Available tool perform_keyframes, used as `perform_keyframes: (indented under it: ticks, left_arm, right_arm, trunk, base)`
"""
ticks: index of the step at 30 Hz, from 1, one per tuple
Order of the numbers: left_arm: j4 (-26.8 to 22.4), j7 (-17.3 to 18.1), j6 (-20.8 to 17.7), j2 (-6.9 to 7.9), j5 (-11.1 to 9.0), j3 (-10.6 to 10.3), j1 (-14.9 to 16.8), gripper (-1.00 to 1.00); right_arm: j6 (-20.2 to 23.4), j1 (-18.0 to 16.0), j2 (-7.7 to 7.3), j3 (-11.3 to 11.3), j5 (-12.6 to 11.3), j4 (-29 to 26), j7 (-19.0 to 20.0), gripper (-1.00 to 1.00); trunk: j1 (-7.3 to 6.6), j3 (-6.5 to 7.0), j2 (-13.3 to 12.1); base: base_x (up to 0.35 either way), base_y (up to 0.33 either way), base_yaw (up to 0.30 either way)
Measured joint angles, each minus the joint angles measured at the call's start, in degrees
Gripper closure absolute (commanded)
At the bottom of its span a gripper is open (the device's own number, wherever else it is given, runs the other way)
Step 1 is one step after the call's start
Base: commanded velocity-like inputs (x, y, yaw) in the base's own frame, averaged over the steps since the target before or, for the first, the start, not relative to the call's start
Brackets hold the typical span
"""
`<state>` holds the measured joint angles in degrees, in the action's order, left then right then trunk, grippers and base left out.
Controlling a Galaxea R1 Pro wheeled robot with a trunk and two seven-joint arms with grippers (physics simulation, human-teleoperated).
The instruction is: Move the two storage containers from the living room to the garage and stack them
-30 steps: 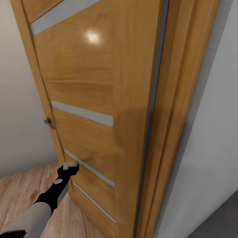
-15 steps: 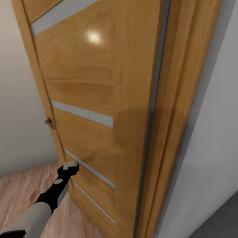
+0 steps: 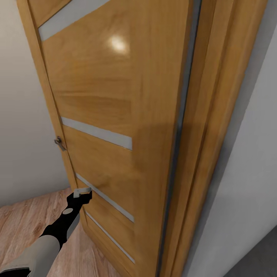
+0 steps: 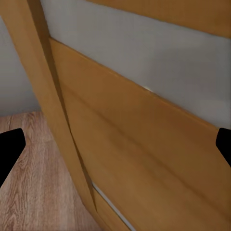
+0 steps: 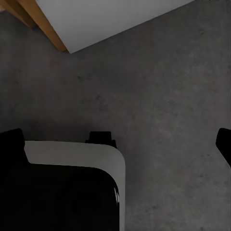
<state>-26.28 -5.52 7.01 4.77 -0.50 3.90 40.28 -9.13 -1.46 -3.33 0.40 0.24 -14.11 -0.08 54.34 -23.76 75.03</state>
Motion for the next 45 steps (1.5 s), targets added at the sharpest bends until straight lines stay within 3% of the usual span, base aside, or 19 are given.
perform_keyframes:
  ticks: [45]
  left_arm:
    - [0.0,0.0,0.0,0.0,0.0,0.0,0.0,-1.0]
  right_arm:
    - [0.0,0.0,0.0,0.0,0.0,0.0,0.0,-1.0]
  trunk:
    - [-0.01,0.0,0.0]
  base:
    - [0.06,0.0,0.0]
